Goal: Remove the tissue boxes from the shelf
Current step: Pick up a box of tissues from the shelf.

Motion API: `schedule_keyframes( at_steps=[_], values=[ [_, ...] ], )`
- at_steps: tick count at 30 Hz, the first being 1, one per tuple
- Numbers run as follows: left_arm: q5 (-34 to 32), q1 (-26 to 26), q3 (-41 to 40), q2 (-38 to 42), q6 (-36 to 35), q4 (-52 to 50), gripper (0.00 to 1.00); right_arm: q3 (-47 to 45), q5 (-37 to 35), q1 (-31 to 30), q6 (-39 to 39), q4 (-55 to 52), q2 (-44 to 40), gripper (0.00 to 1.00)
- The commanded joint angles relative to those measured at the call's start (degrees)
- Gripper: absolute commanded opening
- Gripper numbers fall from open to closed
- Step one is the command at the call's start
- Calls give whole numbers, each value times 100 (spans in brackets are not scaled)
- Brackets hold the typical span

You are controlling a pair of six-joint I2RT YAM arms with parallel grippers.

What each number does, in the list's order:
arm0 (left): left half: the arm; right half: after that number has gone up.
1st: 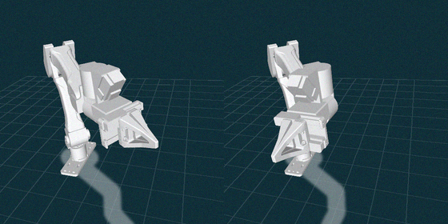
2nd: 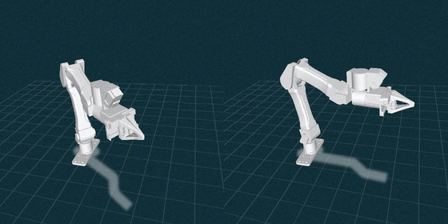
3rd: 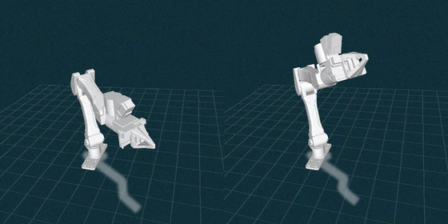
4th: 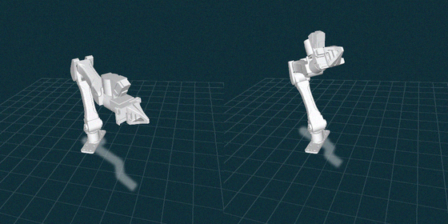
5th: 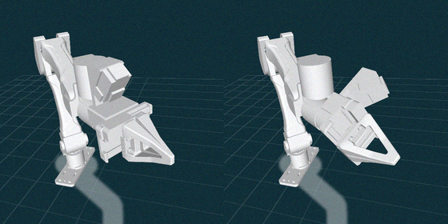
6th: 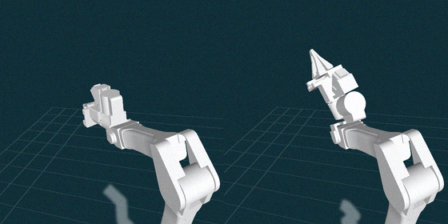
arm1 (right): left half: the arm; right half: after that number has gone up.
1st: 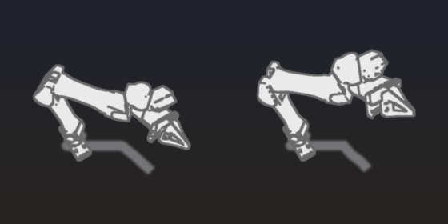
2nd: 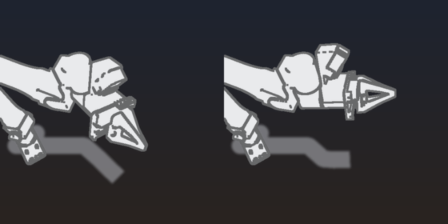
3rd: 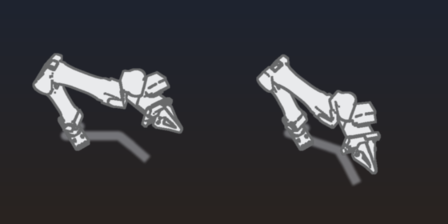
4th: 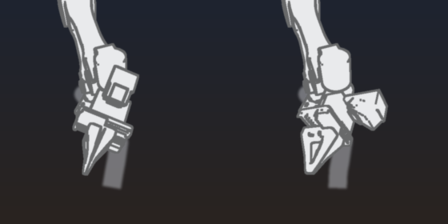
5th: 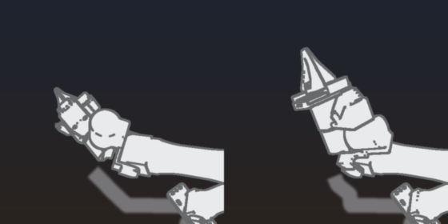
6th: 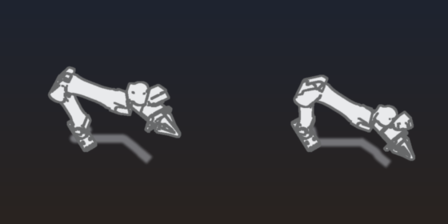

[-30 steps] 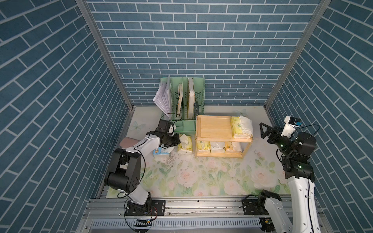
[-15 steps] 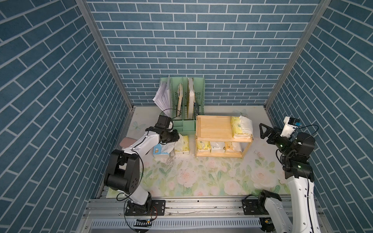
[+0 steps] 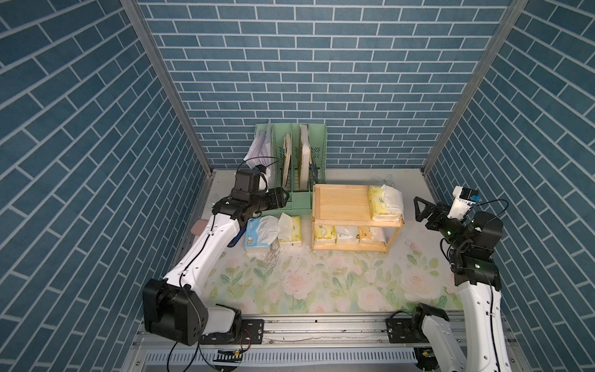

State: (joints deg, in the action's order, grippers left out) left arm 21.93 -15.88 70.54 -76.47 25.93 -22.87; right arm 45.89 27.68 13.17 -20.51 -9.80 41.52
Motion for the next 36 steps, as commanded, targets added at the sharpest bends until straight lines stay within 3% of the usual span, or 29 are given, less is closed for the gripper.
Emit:
schedule_keyframes(
  at_steps=[1, 12, 23, 36],
  values=[
    [960, -129, 105, 44, 631, 741, 76, 89, 131, -16, 76, 143, -90, 100],
    [1095, -1546, 997, -660, 1343, 1426, 81, 113, 159, -14, 56, 136, -166, 100],
    [1217, -2401, 2145, -2085, 1570, 1386, 78, 97, 298, -15, 92, 178, -146, 100],
    [1010, -2962, 3596, -3489, 1710, 698, 69, 145, 99, -12, 274, 25, -175, 100]
  ],
)
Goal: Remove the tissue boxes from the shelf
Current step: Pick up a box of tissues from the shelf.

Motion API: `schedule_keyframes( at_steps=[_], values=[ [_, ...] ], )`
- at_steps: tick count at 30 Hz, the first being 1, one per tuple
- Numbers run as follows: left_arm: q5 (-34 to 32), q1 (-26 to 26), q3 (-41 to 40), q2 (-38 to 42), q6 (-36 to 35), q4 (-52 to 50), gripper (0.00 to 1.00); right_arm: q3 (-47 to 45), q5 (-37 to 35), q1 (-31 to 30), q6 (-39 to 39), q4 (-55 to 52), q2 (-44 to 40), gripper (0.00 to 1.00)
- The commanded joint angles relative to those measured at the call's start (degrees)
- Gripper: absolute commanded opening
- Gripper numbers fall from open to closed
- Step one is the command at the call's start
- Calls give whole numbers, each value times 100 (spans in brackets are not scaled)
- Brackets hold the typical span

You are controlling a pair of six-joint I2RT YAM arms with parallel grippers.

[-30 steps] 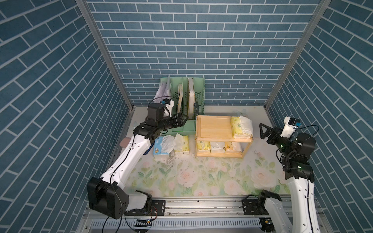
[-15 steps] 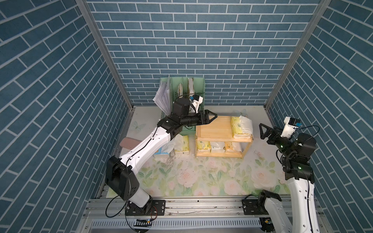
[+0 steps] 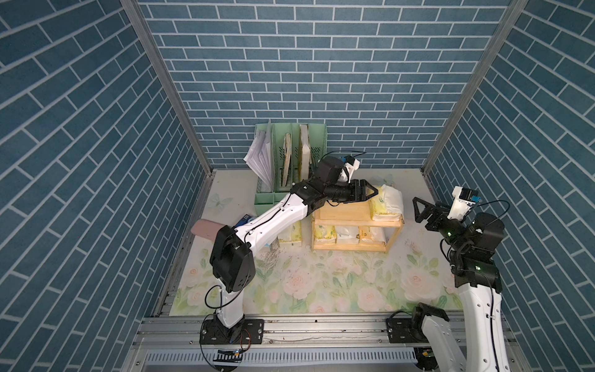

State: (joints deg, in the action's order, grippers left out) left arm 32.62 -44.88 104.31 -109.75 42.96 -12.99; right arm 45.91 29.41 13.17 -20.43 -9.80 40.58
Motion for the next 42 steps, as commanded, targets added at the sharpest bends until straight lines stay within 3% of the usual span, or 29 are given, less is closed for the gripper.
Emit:
schedule_keyframes(
  at_steps=[1, 13, 21, 26, 31, 42],
  values=[
    [-54, -83, 250, -222, 14, -292, 69, 151, -90, -13, 281, 14, -84, 100],
    [-210, -179, 449, -538, -95, -458, 59, 141, -164, -11, 329, -48, -129, 100],
    [-177, -196, 537, -682, -184, -529, 50, 146, -181, -12, 329, -71, -163, 100],
    [-182, -196, 574, -725, -237, -525, 38, 153, -181, -13, 324, -91, -172, 100],
    [-208, -196, 583, -783, -256, -519, 36, 167, -199, -14, 327, -110, -205, 100],
    [-334, -174, 549, -609, -408, -575, 11, 187, -244, -11, 335, -167, -221, 100]
  ],
)
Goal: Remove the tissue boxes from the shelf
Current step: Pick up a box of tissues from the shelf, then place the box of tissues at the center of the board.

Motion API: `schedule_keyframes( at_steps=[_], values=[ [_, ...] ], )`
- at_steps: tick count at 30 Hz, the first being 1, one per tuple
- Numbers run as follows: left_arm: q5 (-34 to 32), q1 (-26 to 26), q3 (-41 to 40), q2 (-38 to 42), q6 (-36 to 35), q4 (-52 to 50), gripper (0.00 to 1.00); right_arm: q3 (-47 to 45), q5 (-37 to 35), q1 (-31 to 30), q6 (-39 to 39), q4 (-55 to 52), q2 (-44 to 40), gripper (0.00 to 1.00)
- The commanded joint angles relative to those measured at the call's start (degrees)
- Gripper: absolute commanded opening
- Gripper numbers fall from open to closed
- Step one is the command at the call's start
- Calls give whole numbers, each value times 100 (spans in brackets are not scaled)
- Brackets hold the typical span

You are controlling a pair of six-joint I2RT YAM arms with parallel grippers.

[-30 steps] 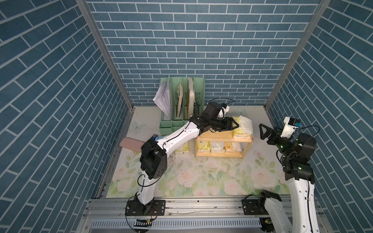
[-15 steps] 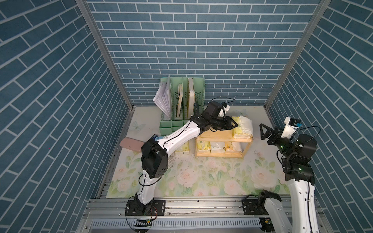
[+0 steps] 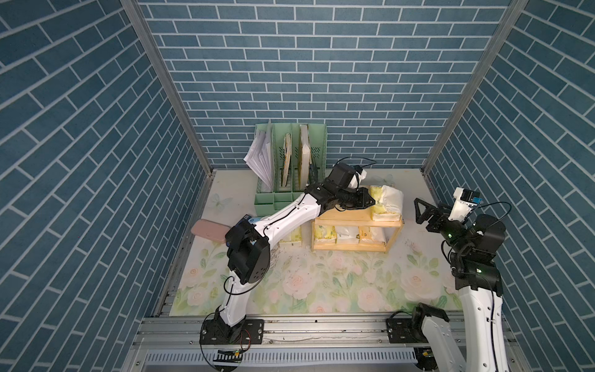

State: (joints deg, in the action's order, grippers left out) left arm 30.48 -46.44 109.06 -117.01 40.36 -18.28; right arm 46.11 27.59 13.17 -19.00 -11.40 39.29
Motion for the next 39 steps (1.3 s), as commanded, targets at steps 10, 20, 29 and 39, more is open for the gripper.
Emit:
schedule_keyframes(
  at_steps=[10, 20, 29, 39],
  values=[
    [-139, 129, -419, 936, -283, -1, 0, 96, -9, -9, 162, 23, -114, 100],
    [-440, 348, -984, 2184, -650, -645, 0, 5, -44, -15, 141, 57, -168, 100],
    [-134, 929, -2339, 3888, -756, -1431, 0, -73, -43, -11, 90, 178, -122, 100],
    [159, 1864, -3349, 5509, -1009, -2621, 0, -48, -30, -16, -7, 339, 104, 100]
  ],
)
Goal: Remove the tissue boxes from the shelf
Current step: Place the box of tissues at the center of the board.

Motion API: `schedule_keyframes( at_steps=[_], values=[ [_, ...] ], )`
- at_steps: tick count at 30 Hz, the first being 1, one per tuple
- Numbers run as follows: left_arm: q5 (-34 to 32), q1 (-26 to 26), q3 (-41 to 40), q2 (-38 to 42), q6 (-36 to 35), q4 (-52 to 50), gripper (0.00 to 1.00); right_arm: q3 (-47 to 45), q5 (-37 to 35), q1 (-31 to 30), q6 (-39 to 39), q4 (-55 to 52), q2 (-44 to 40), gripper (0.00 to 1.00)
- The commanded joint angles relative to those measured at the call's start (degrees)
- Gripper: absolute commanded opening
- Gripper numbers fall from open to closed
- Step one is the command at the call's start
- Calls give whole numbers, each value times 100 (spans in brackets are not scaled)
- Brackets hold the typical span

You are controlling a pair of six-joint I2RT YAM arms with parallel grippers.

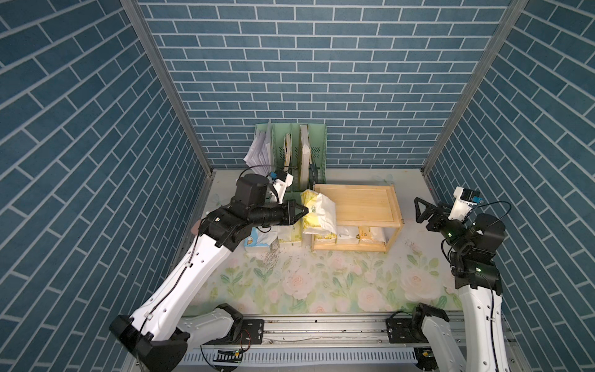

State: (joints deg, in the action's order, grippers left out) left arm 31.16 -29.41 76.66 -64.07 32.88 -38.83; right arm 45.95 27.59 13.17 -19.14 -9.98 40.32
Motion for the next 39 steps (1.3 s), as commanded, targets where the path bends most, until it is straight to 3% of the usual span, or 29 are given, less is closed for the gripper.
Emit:
schedule_keyframes(
  at_steps=[1, 7, 11, 25, 39],
  values=[
    [-31, 202, -144, 283, -379, -810, 0, -31, -50, -12, 22, 191, -4, 100],
    [-384, 339, -471, 505, -804, -1630, 0, 0, -167, -16, 129, 142, 85, 100],
    [-966, 341, -509, 580, -941, -1978, 0, 2, -210, -16, 147, 154, 131, 100],
    [-800, 344, -2535, 699, -637, -483, 0, -105, -273, -15, 285, 200, 194, 100],
    [-1084, 334, -3469, 357, -720, -197, 0, -236, -255, -12, 350, 249, 139, 100]
  ],
)
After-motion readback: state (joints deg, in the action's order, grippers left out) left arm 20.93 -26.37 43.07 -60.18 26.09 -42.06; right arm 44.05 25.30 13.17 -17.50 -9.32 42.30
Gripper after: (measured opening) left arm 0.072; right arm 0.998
